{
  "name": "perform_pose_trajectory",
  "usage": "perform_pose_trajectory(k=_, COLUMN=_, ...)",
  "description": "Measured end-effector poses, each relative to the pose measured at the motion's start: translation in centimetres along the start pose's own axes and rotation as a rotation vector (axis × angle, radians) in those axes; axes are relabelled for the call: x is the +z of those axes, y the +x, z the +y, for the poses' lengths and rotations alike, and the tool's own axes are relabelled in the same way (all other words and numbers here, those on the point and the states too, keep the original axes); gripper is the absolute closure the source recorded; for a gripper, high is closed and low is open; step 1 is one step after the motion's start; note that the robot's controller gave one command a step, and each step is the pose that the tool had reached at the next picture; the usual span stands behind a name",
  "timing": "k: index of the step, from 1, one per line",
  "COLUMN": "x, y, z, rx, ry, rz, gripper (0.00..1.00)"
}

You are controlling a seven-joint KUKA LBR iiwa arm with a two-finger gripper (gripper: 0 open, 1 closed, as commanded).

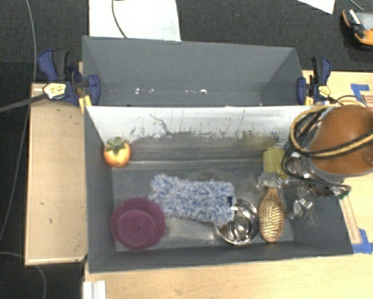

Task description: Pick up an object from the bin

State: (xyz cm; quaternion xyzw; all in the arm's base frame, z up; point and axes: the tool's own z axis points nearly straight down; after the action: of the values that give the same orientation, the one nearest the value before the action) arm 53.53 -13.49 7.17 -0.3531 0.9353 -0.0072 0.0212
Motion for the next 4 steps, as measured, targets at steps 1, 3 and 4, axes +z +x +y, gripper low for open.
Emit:
perform_pose_trajectory(k=1, x=0.0, y=0.1, z=0.2, rx=0.143, ry=-0.007, rz=0.005, gripper=0.0)
perform_pose_trajectory(k=3, x=-0.1, y=1.0, z=1.9, rx=0.149, ry=-0.004, rz=-0.001, gripper=1.0)
perform_pose_trajectory(k=4, x=0.0, y=1.1, z=1.9, rx=0.148, ry=-0.004, rz=0.002, gripper=0.0)
